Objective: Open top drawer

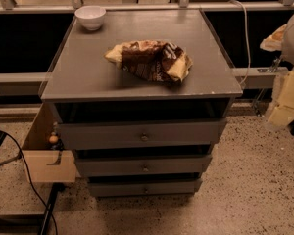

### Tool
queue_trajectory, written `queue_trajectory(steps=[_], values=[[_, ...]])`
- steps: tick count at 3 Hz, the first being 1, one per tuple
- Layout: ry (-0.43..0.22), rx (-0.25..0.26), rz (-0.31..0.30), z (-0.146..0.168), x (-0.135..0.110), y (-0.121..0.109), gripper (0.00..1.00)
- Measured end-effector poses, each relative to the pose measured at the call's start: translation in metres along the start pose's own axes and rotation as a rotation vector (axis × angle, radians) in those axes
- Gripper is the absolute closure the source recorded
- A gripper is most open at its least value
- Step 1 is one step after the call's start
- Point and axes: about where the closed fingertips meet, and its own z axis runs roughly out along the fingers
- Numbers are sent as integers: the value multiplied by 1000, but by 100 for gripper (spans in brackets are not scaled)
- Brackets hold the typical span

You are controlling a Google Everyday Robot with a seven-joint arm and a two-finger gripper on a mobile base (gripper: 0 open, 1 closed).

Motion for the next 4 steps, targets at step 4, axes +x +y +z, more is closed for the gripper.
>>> queue_trajectory(steps=[4], values=[[-96, -25, 37, 51, 21, 12, 0]])
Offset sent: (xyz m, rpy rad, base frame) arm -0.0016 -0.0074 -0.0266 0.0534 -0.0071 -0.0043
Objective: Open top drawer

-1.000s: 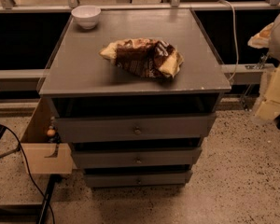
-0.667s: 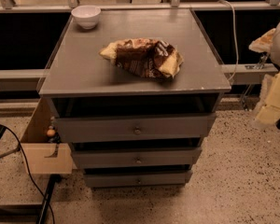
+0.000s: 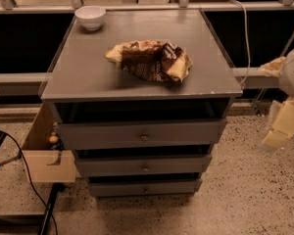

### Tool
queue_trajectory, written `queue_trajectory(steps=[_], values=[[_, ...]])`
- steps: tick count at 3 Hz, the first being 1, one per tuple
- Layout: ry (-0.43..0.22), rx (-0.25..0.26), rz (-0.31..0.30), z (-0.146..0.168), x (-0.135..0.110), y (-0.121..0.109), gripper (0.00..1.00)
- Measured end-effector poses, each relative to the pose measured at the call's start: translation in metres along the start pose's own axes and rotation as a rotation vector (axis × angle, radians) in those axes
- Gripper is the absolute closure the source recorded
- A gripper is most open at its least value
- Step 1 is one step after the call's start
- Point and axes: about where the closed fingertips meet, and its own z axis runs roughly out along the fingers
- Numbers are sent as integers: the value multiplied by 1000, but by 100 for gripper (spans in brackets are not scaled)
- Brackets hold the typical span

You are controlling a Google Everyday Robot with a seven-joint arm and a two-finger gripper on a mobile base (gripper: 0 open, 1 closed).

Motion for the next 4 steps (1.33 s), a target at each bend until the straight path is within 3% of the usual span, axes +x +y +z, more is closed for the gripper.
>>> queue_trajectory(steps=[2, 3, 4], values=[[-96, -47, -3, 67, 15, 13, 0], [-96, -99, -17, 116, 22, 28, 0], [-98, -107, -18, 121, 25, 33, 0]])
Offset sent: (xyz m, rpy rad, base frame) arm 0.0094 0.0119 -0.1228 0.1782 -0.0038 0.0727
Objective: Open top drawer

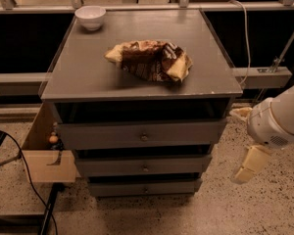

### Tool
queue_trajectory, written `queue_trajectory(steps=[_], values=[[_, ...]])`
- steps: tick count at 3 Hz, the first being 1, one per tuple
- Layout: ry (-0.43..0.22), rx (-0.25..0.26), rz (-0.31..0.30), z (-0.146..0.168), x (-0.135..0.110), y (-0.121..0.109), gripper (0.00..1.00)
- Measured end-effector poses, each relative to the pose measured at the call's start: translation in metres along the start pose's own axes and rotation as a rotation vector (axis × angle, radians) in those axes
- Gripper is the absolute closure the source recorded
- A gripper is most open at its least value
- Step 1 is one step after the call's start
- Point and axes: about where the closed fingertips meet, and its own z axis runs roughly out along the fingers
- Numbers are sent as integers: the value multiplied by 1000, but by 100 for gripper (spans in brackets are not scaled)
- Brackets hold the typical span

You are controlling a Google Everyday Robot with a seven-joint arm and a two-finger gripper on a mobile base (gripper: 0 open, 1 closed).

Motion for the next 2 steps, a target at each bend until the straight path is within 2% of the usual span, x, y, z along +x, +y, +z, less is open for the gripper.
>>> queue_trajectory(steps=[2], values=[[-73, -24, -32, 36, 1, 14, 0]])
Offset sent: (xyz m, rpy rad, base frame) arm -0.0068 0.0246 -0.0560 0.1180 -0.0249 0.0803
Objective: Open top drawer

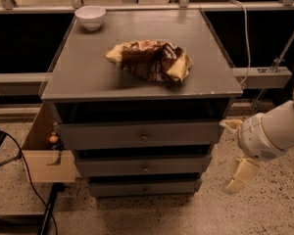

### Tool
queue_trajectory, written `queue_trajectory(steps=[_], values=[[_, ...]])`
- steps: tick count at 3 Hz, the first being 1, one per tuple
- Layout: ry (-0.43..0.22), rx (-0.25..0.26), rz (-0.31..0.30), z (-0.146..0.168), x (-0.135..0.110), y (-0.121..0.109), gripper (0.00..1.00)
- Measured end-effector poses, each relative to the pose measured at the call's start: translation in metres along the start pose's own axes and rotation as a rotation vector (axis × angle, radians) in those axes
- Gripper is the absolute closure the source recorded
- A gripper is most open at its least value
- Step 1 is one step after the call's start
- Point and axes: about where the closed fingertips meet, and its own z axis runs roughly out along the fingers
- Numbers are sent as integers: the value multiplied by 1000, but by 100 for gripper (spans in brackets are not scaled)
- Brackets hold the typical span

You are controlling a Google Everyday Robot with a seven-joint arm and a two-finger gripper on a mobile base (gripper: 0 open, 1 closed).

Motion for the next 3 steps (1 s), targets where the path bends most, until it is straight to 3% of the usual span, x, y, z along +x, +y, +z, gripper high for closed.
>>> queue_trajectory(steps=[1, 3], values=[[-56, -10, -43, 26, -6, -2, 0], [-85, -7, -110, 59, -17, -17, 0]])
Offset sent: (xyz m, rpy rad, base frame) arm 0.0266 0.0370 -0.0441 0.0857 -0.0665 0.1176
